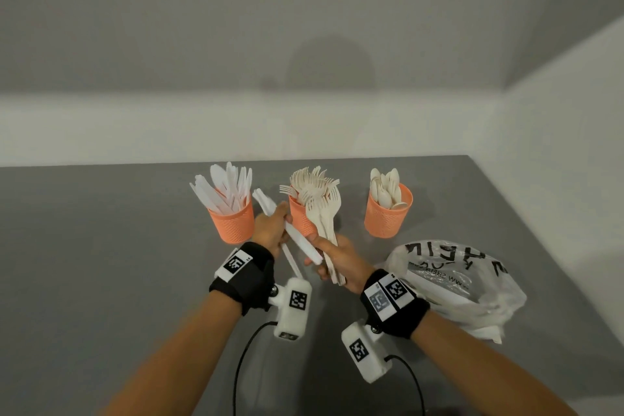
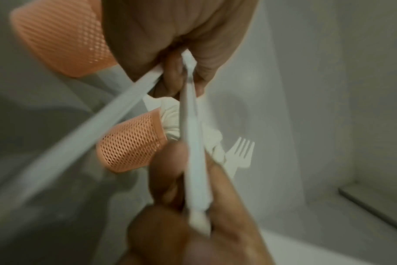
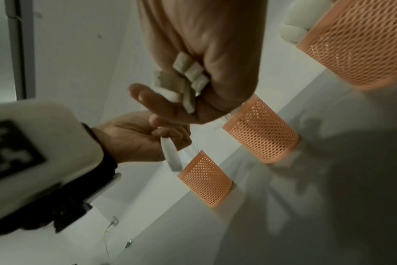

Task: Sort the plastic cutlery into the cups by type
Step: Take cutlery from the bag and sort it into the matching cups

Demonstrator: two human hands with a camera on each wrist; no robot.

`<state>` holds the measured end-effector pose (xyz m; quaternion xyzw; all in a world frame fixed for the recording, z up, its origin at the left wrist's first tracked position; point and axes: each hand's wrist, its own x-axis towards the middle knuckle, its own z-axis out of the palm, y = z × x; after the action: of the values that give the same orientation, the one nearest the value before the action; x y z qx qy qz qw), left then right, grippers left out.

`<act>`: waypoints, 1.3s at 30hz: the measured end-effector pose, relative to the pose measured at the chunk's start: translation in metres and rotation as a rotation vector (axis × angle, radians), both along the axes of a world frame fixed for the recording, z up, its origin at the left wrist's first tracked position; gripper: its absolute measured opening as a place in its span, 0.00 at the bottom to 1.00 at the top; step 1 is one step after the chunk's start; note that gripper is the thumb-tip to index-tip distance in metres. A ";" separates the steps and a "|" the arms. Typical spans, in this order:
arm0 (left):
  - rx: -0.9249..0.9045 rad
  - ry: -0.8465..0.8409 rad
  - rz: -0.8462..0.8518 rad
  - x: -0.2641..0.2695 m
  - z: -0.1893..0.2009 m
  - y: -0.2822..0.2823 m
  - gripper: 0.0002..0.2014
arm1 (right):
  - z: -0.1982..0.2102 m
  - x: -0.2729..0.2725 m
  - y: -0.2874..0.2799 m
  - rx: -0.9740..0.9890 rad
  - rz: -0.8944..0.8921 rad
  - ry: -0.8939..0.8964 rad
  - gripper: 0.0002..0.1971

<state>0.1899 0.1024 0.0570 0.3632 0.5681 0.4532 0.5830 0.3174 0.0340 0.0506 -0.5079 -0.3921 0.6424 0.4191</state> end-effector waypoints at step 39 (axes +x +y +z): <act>0.935 1.106 0.086 -0.064 0.021 0.076 0.18 | 0.005 0.008 0.024 0.101 -0.130 -0.107 0.08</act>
<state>0.1259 0.1787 0.0776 0.7280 0.5404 0.4211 -0.0243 0.3253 0.0585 0.0559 -0.5439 -0.4119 0.5652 0.4636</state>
